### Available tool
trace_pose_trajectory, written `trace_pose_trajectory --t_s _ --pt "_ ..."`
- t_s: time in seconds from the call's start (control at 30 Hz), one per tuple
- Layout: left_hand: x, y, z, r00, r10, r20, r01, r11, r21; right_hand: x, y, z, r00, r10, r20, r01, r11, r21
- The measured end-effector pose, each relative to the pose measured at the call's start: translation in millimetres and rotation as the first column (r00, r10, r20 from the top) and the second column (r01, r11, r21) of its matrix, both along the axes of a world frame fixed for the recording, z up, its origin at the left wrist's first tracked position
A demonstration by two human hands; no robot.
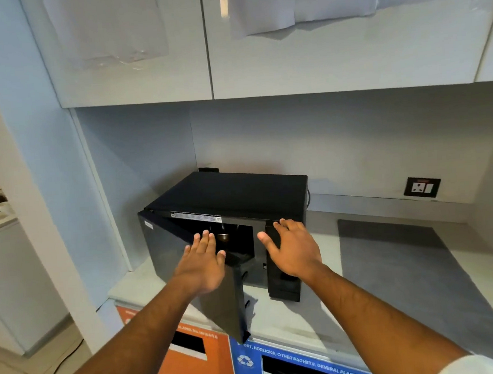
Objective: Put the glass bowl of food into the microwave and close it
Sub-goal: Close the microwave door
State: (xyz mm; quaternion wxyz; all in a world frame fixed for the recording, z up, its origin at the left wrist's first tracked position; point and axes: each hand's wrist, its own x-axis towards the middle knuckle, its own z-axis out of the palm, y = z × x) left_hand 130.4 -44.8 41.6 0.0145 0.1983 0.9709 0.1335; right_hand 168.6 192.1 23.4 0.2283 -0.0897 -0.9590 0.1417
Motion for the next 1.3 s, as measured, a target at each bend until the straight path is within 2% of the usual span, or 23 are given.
trace_pose_trajectory --t_s 0.1,0.37,0.7,1.03,1.3 --pt "-18 20 -2 0.998 -0.055 -0.011 0.055 0.998 0.009 -1 1 2 1.000 -0.018 -0.015 0.018 1.000 -0.026" --pt "-60 44 -12 0.976 -0.195 -0.100 0.198 0.980 0.016 -14 0 4 0.992 -0.112 -0.050 0.116 0.990 0.083" --pt "-87 57 -17 0.940 -0.281 -0.194 0.278 0.960 -0.044 -26 -18 4 0.948 -0.282 -0.150 0.293 0.954 0.057" --pt "-93 59 -10 0.924 -0.325 -0.203 0.321 0.946 -0.049 -34 -32 7 0.905 -0.387 -0.180 0.402 0.914 0.060" --pt "-93 53 -5 0.906 -0.383 -0.181 0.372 0.924 -0.092 -32 -41 6 0.892 -0.412 -0.185 0.422 0.907 0.016"
